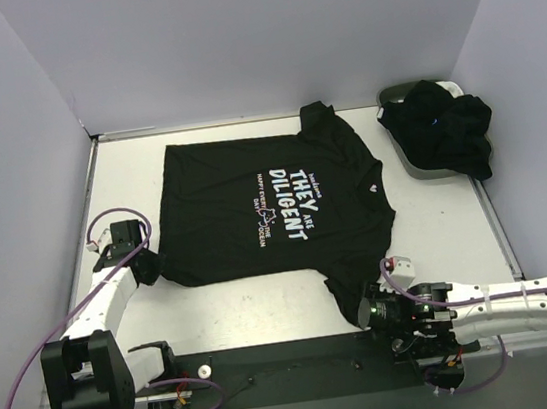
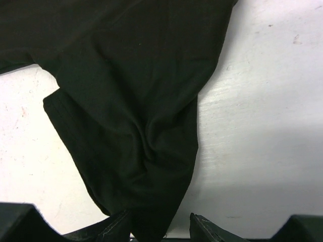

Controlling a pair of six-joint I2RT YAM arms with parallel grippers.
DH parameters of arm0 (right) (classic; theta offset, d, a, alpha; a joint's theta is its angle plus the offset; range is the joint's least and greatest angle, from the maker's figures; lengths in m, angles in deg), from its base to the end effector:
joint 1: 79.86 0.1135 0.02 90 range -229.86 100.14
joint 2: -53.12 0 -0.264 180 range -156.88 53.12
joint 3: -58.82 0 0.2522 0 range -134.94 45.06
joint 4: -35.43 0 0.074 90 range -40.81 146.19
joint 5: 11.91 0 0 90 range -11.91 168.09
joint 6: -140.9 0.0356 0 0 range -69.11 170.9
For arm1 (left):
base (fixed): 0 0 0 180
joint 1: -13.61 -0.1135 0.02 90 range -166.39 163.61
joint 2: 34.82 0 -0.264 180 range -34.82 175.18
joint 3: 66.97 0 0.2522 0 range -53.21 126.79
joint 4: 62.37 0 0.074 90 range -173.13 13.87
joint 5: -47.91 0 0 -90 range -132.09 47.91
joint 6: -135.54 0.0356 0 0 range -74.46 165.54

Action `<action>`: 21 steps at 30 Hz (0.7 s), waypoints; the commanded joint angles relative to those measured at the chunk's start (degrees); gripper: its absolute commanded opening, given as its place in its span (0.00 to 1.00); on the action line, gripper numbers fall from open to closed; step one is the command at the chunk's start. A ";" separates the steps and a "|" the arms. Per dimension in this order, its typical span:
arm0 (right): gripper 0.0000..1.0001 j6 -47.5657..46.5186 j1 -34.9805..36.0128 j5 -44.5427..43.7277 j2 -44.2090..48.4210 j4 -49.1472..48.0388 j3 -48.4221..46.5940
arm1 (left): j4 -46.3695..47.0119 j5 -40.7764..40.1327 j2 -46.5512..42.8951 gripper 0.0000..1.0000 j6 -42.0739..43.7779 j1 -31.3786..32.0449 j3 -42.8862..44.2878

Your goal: Fold and stack the t-shirts

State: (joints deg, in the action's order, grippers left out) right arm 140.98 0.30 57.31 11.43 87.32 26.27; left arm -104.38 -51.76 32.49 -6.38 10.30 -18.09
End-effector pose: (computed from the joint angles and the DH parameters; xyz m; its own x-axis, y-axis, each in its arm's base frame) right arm 0.0336 0.1198 0.1552 -0.8916 0.3303 -0.3097 0.1508 0.8615 0.4848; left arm 0.2106 0.0182 0.1824 -0.4257 -0.8019 -0.4193 -0.7697 0.5645 -0.2982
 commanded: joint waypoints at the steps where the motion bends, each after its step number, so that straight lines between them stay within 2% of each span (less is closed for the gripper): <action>1: 0.49 2.72 0.79 -2.86 -1.46 -0.60 0.85 | 0.12 -0.61 -0.60 0.00 0.51 0.23 0.75; 9: 0.45 4.66 0.52 -4.19 1.00 -0.60 3.67 | 0.13 -0.61 -0.69 0.00 0.51 0.23 0.57; 12: 0.38 4.93 0.70 -3.92 0.91 -0.69 3.76 | -0.05 -0.79 -0.86 0.00 0.59 0.23 0.48; 15: 0.28 5.01 0.61 -3.84 0.65 -0.78 3.76 | -0.14 -0.87 -1.04 0.00 0.59 0.23 0.39; 18: 0.16 5.28 0.70 -3.92 0.38 -0.86 3.84 | -0.23 -0.88 -1.04 0.00 0.59 0.15 0.31; 20: 0.02 5.19 0.61 -4.10 0.12 -0.86 3.67 | -0.23 -0.88 -1.13 0.00 0.59 0.15 0.31; 21: 0.00 5.02 0.61 -4.27 0.12 -0.78 3.58 | -0.31 -0.88 -1.21 0.00 0.51 0.15 0.22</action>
State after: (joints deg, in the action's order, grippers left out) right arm 145.24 0.50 55.19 12.41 84.48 29.44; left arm -104.38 -51.91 32.49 -6.34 10.30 -18.09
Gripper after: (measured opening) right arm 0.064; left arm 0.027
